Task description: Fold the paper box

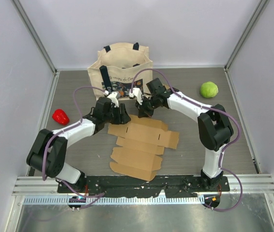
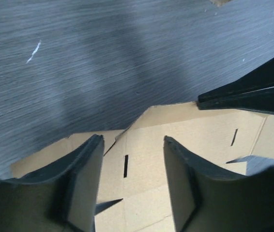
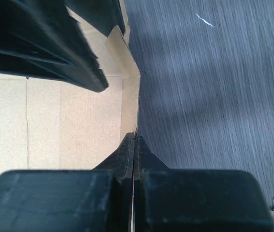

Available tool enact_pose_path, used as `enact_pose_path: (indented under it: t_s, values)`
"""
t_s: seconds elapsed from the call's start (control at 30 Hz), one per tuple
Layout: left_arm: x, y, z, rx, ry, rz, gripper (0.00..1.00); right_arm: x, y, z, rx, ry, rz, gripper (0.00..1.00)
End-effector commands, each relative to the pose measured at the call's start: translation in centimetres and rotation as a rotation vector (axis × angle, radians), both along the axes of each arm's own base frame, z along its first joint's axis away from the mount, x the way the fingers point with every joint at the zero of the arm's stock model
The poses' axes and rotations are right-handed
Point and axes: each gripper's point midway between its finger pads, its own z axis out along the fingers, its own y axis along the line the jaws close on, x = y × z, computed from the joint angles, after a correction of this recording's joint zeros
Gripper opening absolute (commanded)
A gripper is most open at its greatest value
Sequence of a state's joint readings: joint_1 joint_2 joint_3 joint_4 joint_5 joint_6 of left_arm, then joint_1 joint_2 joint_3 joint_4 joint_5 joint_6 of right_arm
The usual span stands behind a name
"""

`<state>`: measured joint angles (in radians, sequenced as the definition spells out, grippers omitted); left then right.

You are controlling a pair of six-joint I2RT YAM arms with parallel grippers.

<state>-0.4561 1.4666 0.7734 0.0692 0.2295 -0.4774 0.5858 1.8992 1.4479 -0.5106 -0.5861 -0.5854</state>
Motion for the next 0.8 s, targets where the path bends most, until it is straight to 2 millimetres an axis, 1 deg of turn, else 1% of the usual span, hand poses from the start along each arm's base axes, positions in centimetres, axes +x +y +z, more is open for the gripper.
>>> enact_pose_path:
  t_s: [0.0,0.03,0.07,0.1,0.13,0.17,0.2,0.23,0.27,0.3,0.33,0.37,0.43,0.47,0.5,0.53,0.57,0.6,0.63,0.67,0.7,0.77]
  values:
    - [2.2,-1.8,1.6,-0.046,-0.093,-0.055,0.5,-0.2,0.8,1.3,0.053,0.002,0.042,0.01]
    - [2.4,-1.8,1.7,-0.05,-0.103,-0.052,0.39,-0.2,0.9,1.2,0.056,0.006,0.044,0.01]
    - [2.5,-1.9,1.7,-0.052,-0.115,-0.052,0.33,-0.2,0.8,1.1,0.057,0.01,0.044,0.01]
    - [2.7,-2.0,2.2,-0.064,-0.136,-0.056,0.27,-0.2,0.9,1.1,0.057,0.018,0.039,0.01]
    - [2.8,-2.0,2.3,-0.063,-0.139,-0.056,0.14,-0.2,0.8,1.0,0.056,0.026,0.03,0.01]
    - [2.7,-2.0,2.5,-0.061,-0.147,-0.057,0.08,-0.1,0.8,0.9,0.058,0.032,0.023,0.04]
    - [2.6,-1.9,2.3,-0.053,-0.152,-0.058,0.02,0.0,0.7,0.8,0.065,0.053,0.008,0.09]
    - [2.5,-2.0,2.5,-0.056,-0.159,-0.066,0.0,0.0,0.7,0.6,0.07,0.069,-0.001,0.25]
    - [2.2,-2.0,2.8,-0.059,-0.172,-0.072,0.0,0.0,0.7,0.5,0.08,0.088,-0.008,0.31]
    - [1.9,-2.0,2.7,-0.06,-0.178,-0.078,0.0,-0.1,0.6,0.3,0.099,0.125,-0.008,0.36]
    - [1.8,-2.0,2.9,-0.06,-0.191,-0.083,0.0,-0.2,0.6,0.1,0.108,0.145,-0.006,0.46]
    - [1.6,-2.0,3.3,-0.064,-0.205,-0.084,0.0,-0.2,0.7,0.0,0.114,0.155,-0.008,0.49]
    - [1.3,-1.9,3.2,-0.057,-0.216,-0.091,0.0,-0.2,0.9,-0.4,0.132,0.202,-0.01,0.52]
    - [1.2,-1.9,3.3,-0.059,-0.22,-0.095,0.0,-0.3,1.0,-0.5,0.135,0.217,-0.009,0.51]
    - [1.2,-1.9,3.5,-0.061,-0.228,-0.095,0.0,-0.1,1.0,-0.6,0.136,0.217,-0.014,0.49]
    - [1.2,-2.0,3.7,-0.064,-0.23,-0.096,0.0,0.2,1.0,-0.7,0.127,0.21,-0.034,0.4]
    - [1.2,-2.1,3.6,-0.064,-0.224,-0.097,0.0,0.6,0.9,-0.6,0.119,0.193,-0.055,0.36]
    - [1.3,-2.0,3.4,-0.056,-0.205,-0.089,0.0,1.1,0.9,-0.7,0.118,0.164,-0.073,0.26]
    - [1.3,-2.2,3.3,-0.057,-0.19,-0.082,0.02,2.1,0.4,-0.2,0.102,0.114,-0.119,0.21]
    - [1.3,-2.2,3.2,-0.078,-0.154,-0.061,0.06,2.5,0.2,-0.1,0.1,0.106,-0.15,0.15]
    - [1.2,-2.5,3.2,-0.097,-0.133,-0.061,0.16,2.8,0.1,0.0,0.101,0.087,-0.163,0.07]
    - [0.8,-3.4,2.5,-0.153,-0.084,-0.067,0.23,2.7,0.2,0.9,0.101,0.043,-0.166,0.04]
